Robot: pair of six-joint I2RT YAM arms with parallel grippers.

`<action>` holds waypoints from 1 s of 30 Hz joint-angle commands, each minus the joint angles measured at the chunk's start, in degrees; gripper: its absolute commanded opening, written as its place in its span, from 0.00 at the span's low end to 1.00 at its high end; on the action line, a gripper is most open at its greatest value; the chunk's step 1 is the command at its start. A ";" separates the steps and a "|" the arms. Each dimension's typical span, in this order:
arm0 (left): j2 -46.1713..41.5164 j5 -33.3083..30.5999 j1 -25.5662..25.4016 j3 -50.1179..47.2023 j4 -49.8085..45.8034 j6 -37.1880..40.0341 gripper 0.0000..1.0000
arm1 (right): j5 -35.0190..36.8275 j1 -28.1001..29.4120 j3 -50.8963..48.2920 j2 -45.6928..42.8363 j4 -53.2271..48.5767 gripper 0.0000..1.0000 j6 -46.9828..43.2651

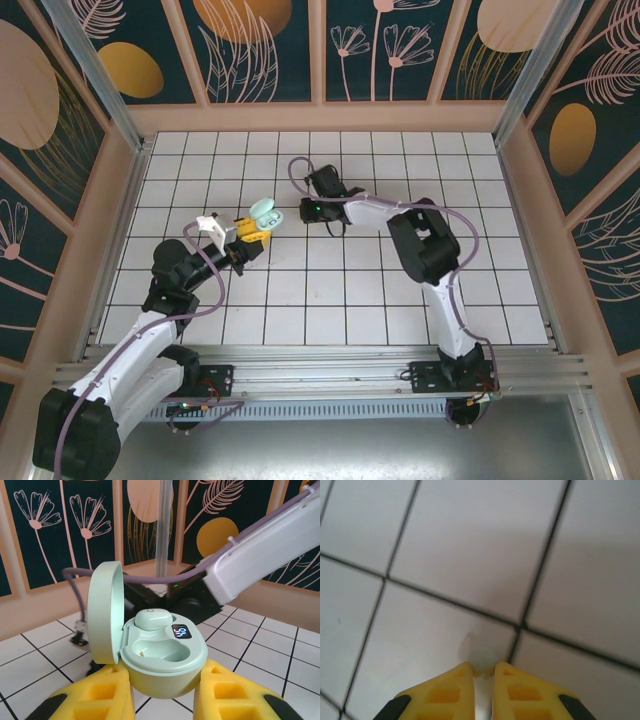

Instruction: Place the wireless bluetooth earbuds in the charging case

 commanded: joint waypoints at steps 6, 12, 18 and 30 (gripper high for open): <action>2.92 4.56 0.35 1.46 0.84 -0.40 0.02 | -1.64 -3.27 -20.69 -16.10 -0.77 0.13 -1.16; 4.94 6.28 0.32 2.49 1.84 -0.59 0.02 | -1.11 -6.16 -26.68 -23.96 -2.16 0.14 -0.23; 5.58 6.14 0.36 3.52 1.80 -0.19 0.02 | 1.22 -7.50 -18.93 -21.91 -2.70 0.23 0.01; 7.42 5.86 0.34 4.60 2.56 -0.84 0.01 | 4.17 -6.29 21.71 7.70 -13.10 0.38 -3.89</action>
